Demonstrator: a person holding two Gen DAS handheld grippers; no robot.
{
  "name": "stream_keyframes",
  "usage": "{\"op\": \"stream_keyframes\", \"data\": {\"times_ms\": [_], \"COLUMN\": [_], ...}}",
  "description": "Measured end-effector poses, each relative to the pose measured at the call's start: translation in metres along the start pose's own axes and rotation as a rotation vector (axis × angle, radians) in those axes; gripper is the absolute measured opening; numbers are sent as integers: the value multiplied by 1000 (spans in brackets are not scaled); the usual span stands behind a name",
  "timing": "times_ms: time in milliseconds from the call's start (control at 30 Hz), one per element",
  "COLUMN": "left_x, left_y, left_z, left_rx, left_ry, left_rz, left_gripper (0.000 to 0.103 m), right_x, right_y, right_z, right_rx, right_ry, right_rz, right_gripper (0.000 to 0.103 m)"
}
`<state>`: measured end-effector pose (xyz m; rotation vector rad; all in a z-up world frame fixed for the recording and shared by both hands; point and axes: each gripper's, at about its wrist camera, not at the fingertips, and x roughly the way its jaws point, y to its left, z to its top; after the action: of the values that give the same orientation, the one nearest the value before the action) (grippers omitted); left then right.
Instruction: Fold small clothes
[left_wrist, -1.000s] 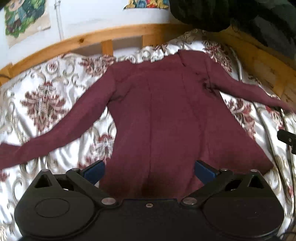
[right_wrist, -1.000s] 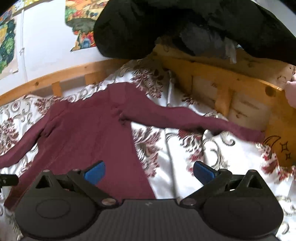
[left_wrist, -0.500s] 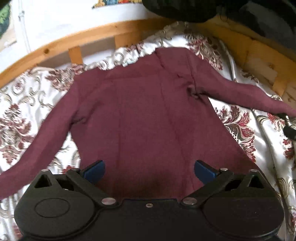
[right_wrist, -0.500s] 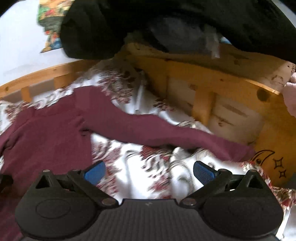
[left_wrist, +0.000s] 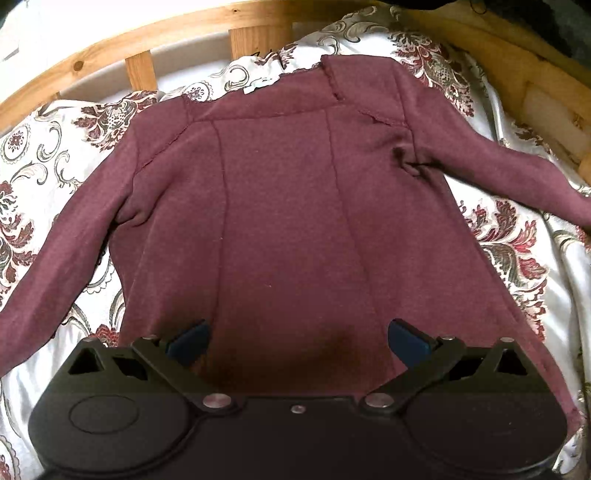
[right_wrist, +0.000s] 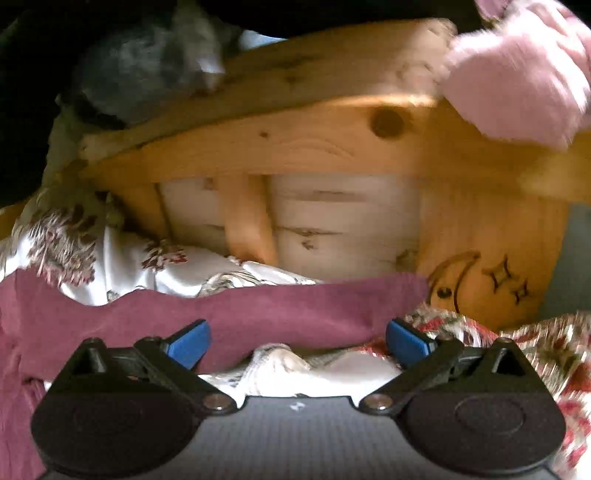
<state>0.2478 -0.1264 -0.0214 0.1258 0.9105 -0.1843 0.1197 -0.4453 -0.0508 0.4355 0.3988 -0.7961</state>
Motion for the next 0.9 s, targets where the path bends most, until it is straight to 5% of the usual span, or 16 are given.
{"op": "stream_keyframes", "data": {"times_ms": [167, 367, 667, 833, 900], "left_x": [3, -17, -37, -38, -39], "left_y": [-2, 3, -6, -8, -8], "left_z": [-6, -32, -63, -64, -65], "left_rx": [12, -97, -64, -47, -50], "left_ry": [0, -85, -95, -97, -98], "left_rz": [22, 21, 19, 12, 8], "left_gripper": [102, 102, 102, 102, 102], "right_x": [5, -9, 5, 23, 25], "right_y": [1, -9, -39, -64, -67], "right_z": [-7, -7, 19, 22, 22], "right_rx": [-110, -69, 80, 179, 192], "right_ry": [-31, -51, -59, -11, -18], "right_rz": [10, 38, 2, -11, -13], "right_gripper": [103, 102, 102, 80, 50]}}
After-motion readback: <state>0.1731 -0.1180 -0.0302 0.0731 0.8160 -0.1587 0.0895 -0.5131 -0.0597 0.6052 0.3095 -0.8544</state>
